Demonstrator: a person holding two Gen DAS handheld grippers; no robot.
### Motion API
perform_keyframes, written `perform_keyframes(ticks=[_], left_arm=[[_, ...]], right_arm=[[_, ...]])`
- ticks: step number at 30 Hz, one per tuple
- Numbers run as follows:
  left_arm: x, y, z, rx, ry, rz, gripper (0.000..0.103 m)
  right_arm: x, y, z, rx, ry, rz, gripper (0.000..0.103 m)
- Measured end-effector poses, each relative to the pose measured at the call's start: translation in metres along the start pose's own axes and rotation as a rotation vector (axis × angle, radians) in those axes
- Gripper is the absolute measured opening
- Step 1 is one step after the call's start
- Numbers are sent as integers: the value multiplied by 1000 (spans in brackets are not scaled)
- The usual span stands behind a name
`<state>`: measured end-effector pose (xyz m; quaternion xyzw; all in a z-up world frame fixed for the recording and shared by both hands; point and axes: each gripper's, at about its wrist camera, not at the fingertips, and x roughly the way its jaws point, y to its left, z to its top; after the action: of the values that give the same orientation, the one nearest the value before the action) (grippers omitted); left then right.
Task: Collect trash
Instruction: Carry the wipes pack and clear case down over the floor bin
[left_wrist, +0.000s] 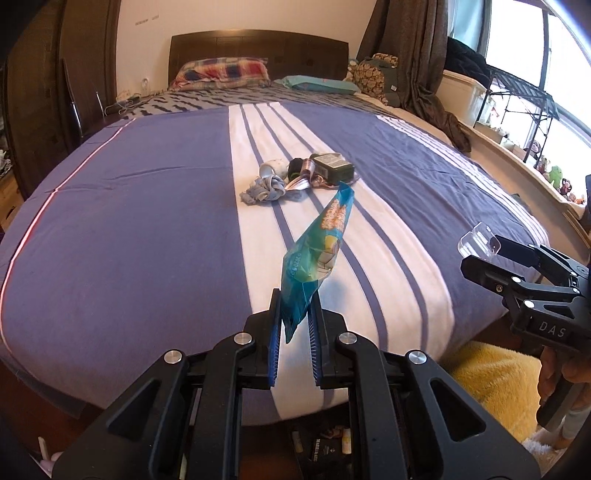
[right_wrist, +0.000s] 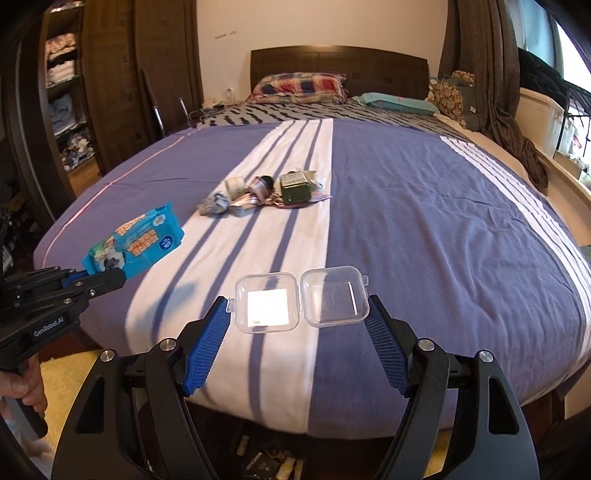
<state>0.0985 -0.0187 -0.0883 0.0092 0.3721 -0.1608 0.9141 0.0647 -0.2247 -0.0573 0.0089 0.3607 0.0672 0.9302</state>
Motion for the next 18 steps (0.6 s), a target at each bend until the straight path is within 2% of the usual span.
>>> perform_keyframes(ticks=[10,18], left_arm=[[-46,-2,-43,-2,-20,12,12],[-45,-9,-91,-5,54,0,12]], right_arm=[[-38,15,-39,-2,-9,27,75],[-32,16,-82,20,79,45,75]])
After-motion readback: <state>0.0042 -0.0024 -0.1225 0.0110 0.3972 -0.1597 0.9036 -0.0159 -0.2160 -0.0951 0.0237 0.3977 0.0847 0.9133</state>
